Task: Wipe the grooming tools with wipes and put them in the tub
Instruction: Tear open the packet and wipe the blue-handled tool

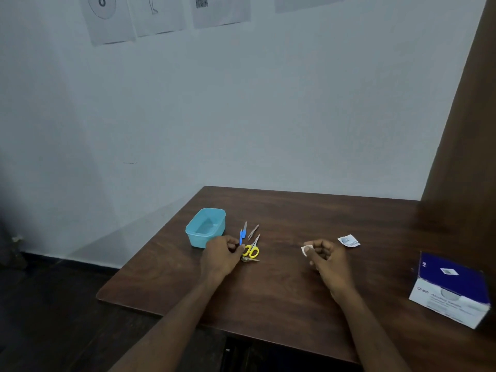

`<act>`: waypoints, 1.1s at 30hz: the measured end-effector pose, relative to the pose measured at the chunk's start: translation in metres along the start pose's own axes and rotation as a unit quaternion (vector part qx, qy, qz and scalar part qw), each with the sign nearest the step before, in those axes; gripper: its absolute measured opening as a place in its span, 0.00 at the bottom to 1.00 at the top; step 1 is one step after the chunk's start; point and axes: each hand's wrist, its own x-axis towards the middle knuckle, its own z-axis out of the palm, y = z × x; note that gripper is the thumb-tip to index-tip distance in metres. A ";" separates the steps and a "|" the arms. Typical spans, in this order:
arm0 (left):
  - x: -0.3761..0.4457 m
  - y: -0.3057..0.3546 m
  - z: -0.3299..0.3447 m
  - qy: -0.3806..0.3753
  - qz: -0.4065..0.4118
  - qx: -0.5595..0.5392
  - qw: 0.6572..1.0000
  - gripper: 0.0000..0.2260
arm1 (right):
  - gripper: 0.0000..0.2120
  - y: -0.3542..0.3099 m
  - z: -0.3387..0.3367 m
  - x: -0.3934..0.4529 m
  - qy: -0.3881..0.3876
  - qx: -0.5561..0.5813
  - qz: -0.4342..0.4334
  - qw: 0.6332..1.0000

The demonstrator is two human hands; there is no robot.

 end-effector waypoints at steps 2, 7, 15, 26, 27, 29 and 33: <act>0.001 0.000 0.004 0.003 -0.009 -0.011 1.000 0.10 | 0.03 0.001 0.000 0.000 0.000 -0.005 -0.001 1.000; -0.004 -0.005 0.009 0.039 -0.029 -0.041 0.998 0.08 | 0.03 0.001 -0.001 0.002 0.002 -0.012 -0.002 1.000; -0.011 0.004 0.006 0.058 -0.018 -0.001 0.998 0.15 | 0.04 -0.003 -0.001 -0.003 0.011 -0.009 -0.003 1.000; -0.011 -0.004 0.013 0.079 -0.001 0.011 0.997 0.05 | 0.03 0.000 -0.002 -0.001 0.012 -0.001 0.006 1.000; -0.011 -0.004 0.013 0.082 0.003 0.017 0.996 0.05 | 0.03 0.000 -0.002 0.000 0.011 -0.002 0.007 1.000; -0.013 -0.005 0.014 0.094 0.003 0.024 0.995 0.06 | 0.03 0.001 -0.002 0.000 0.008 -0.005 0.007 1.000; -0.015 -0.008 0.013 0.133 -0.009 -0.012 0.991 0.06 | 0.03 -0.001 -0.001 -0.003 0.007 -0.002 0.008 1.000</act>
